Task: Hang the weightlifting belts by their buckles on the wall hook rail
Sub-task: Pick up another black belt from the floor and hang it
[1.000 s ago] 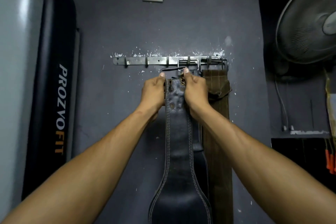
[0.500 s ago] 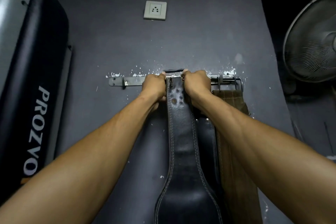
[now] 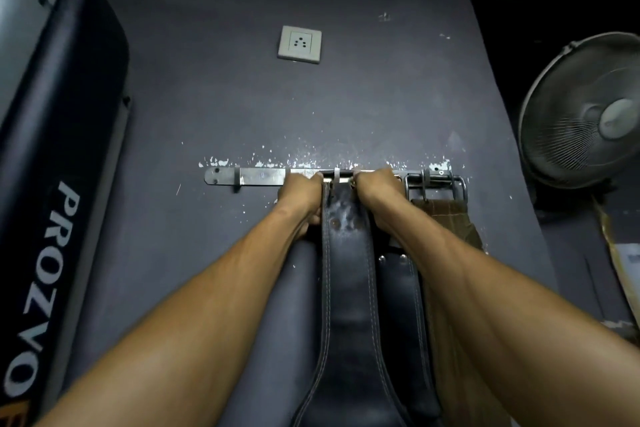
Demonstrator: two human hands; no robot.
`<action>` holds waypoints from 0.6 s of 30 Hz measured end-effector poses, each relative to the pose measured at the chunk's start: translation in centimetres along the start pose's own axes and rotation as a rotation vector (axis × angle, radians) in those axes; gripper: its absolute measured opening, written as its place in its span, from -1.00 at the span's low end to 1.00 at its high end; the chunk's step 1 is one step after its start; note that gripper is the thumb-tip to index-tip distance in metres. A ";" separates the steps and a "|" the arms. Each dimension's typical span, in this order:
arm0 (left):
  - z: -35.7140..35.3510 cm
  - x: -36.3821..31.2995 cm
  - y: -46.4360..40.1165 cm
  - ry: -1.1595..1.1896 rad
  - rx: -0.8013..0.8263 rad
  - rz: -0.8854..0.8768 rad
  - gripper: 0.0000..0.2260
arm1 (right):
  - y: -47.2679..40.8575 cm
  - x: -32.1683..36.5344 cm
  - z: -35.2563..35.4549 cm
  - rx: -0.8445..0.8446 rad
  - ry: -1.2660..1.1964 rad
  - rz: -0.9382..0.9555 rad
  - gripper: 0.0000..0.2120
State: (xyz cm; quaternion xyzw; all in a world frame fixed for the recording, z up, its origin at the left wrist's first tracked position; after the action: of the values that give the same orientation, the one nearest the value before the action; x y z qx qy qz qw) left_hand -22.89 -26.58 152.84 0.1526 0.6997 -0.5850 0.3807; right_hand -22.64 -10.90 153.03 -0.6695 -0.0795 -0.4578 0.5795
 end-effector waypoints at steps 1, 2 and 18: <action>0.0 0.9 0.6 0.049 0.022 0.006 -0.80 | 0.5 -0.4 -0.1 -0.005 0.032 0.010 -0.62; 0.0 1.7 1.3 0.093 0.043 -0.001 -0.75 | 0.9 -0.8 -0.2 -0.018 0.057 0.024 -0.54; 1.4 8.7 11.6 0.175 0.394 0.003 -0.80 | 8.0 -5.1 -0.2 0.280 -0.390 0.204 -0.78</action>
State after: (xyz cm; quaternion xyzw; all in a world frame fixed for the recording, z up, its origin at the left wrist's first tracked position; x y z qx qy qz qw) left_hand -20.55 -26.75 138.49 0.2754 0.6019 -0.6944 0.2823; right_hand -20.57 -11.43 143.80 -0.6629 -0.1846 -0.2439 0.6834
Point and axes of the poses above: each hand's wrist, its own y-axis away from the middle knuckle, its own z-axis out of the back of the hand, x = y × z, the point moved 5 cm from there along -y, towards the middle knuckle
